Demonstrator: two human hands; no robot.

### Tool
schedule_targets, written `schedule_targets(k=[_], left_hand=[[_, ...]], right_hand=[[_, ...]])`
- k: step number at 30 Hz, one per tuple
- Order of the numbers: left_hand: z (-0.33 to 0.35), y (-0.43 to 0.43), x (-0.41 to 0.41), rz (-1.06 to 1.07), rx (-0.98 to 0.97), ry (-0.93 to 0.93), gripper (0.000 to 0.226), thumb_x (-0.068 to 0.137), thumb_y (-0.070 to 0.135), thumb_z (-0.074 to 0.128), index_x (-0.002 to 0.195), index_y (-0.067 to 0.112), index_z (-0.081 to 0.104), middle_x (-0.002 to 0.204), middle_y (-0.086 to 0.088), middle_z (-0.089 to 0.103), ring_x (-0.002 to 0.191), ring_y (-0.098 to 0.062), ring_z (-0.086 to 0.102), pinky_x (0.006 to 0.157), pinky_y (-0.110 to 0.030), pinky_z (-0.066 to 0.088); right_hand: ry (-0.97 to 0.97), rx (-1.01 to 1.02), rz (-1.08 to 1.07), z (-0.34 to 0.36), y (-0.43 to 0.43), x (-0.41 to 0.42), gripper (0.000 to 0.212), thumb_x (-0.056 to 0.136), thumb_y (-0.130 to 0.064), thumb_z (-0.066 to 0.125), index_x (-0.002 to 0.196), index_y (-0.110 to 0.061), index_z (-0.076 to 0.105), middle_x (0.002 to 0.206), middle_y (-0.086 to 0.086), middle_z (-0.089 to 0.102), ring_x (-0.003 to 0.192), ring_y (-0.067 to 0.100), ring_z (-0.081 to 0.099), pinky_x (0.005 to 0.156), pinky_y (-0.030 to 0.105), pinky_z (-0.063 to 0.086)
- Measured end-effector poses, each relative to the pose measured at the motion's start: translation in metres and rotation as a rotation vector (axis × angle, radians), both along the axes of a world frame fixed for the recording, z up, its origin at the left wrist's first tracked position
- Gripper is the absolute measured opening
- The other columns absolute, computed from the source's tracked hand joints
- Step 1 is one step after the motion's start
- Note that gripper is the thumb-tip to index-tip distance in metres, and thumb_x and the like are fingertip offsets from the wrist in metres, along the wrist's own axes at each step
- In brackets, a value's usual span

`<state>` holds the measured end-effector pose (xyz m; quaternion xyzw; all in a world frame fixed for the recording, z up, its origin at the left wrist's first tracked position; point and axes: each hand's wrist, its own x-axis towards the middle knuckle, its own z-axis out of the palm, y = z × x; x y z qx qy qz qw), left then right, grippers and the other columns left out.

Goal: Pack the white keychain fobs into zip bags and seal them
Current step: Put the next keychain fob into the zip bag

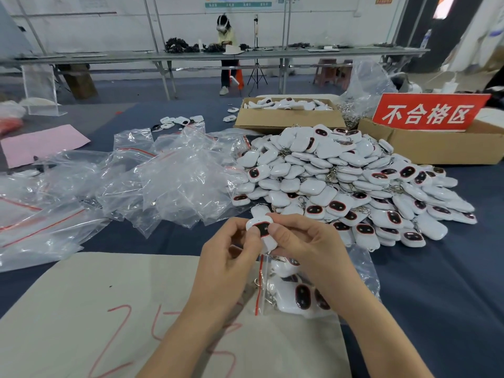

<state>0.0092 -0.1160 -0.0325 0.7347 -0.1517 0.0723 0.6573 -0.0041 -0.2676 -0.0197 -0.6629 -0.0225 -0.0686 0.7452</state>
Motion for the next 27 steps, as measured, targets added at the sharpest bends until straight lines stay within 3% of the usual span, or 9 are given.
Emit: schedule_targets(k=[3,5,9,13,19,24,27], left_hand=[[-0.0002,0.0016,0.0016,-0.002,0.006,0.002,0.014,0.091,0.035,0.058,0.087,0.03,0.07,0.072,0.007,0.064,0.065,-0.005,0.053,0.062,-0.022,0.047],[-0.0008,0.0019,0.0019,-0.009,0.008,0.006,0.014,0.092,0.036,0.058,0.088,0.031,0.07,0.074,0.004,0.065,0.066,-0.007,0.054,0.063,-0.025,0.049],[-0.0014,-0.0005,0.0001,-0.031,-0.001,0.011,0.016,0.094,0.038,0.056,0.094,0.038,0.072,0.084,-0.004,0.07,0.077,-0.022,0.062,0.076,-0.044,0.057],[-0.0015,0.0,-0.0005,-0.063,0.004,0.002,0.018,0.096,0.037,0.055,0.103,0.04,0.071,0.087,0.01,0.073,0.077,-0.01,0.066,0.075,-0.028,0.056],[-0.002,-0.0012,-0.0024,-0.136,0.024,-0.018,0.024,0.097,0.026,0.058,0.116,0.037,0.068,0.102,0.004,0.074,0.093,-0.025,0.068,0.084,-0.035,0.057],[-0.0019,-0.0016,-0.0005,-0.099,-0.008,-0.019,0.028,0.096,0.021,0.06,0.114,0.04,0.069,0.099,0.007,0.076,0.091,-0.02,0.07,0.08,-0.022,0.057],[-0.0014,-0.0013,-0.0007,-0.093,-0.019,-0.028,0.032,0.098,0.013,0.062,0.112,0.041,0.07,0.098,0.008,0.076,0.088,-0.014,0.071,0.078,-0.021,0.057]], right_hand=[[0.007,-0.013,0.0,0.0001,0.0004,-0.0004,0.016,0.09,-0.011,0.071,0.097,-0.024,0.077,0.091,-0.003,0.079,0.08,0.008,0.074,0.068,0.015,0.056],[0.009,-0.02,-0.009,0.0001,0.0006,-0.0008,0.016,0.09,-0.01,0.071,0.097,-0.023,0.077,0.09,-0.004,0.079,0.08,0.007,0.074,0.067,0.015,0.056],[-0.002,0.004,-0.038,0.0008,0.0013,-0.0013,0.015,0.09,-0.008,0.071,0.094,-0.021,0.076,0.087,-0.002,0.079,0.077,0.007,0.074,0.065,0.014,0.055],[-0.021,0.005,-0.08,0.0014,0.0033,-0.0017,0.016,0.09,-0.007,0.07,0.089,-0.022,0.075,0.081,-0.003,0.078,0.071,0.004,0.072,0.061,0.012,0.054],[-0.018,0.017,-0.123,0.0005,0.0037,-0.0015,0.012,0.089,-0.008,0.071,0.088,-0.02,0.075,0.079,0.001,0.078,0.069,0.007,0.072,0.064,0.015,0.055],[-0.034,0.067,-0.085,0.0019,0.0056,-0.0028,0.013,0.091,-0.007,0.069,0.093,-0.018,0.075,0.087,0.002,0.079,0.079,0.011,0.075,0.066,0.016,0.056],[-0.045,0.089,-0.057,0.0032,0.0054,-0.0035,0.016,0.091,-0.008,0.068,0.092,-0.021,0.077,0.09,0.003,0.079,0.082,0.012,0.075,0.068,0.016,0.057]])
